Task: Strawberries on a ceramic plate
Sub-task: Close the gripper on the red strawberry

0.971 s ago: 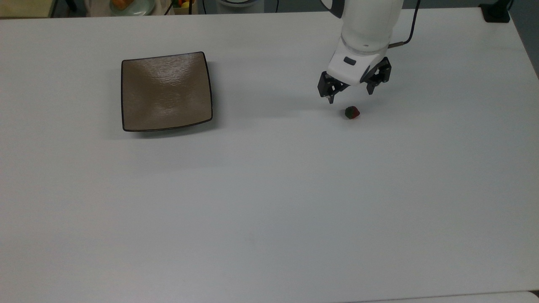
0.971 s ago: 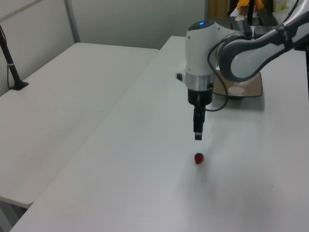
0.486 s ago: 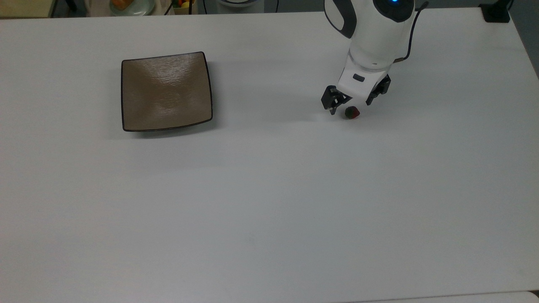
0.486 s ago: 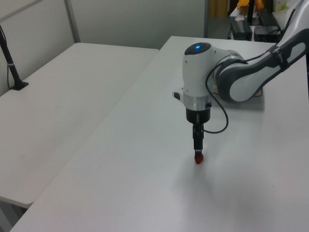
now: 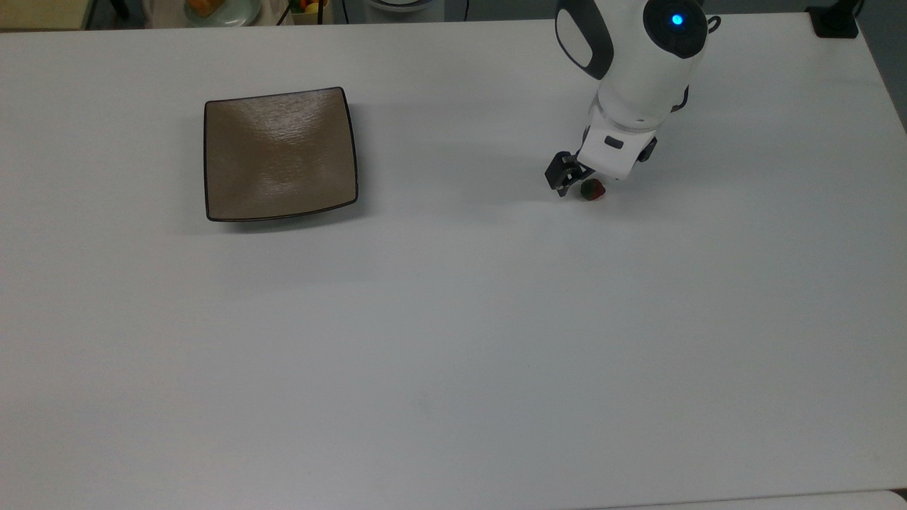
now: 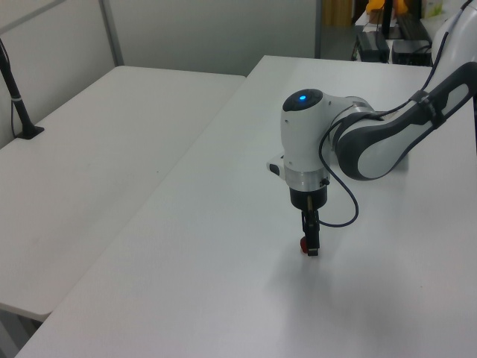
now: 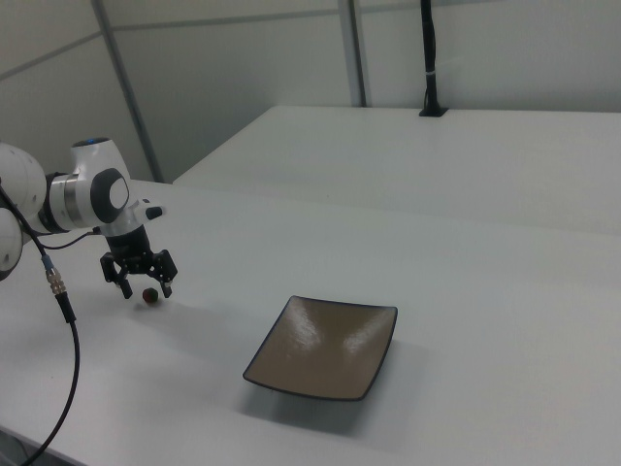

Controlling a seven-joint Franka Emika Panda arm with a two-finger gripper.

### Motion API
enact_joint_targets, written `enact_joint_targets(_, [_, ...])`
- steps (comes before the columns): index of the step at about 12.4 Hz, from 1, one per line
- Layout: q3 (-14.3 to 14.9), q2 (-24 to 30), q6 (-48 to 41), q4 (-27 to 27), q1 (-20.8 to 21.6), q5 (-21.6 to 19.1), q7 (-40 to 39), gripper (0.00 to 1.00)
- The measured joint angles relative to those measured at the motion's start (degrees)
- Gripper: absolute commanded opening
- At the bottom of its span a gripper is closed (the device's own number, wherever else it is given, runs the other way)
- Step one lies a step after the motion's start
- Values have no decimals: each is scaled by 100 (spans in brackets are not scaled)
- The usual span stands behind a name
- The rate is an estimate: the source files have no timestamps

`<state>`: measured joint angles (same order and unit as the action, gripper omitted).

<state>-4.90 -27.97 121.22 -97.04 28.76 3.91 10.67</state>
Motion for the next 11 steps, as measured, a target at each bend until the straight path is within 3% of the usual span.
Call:
enact_joint_targets(4, [-4,-15,0,-6,0,6,-2,63])
enact_joint_targets(9, [-6,-18,330,-110,0,8,-2,54])
enact_joint_targets(11, [-7,-18,358,-144,0,9,-3,37])
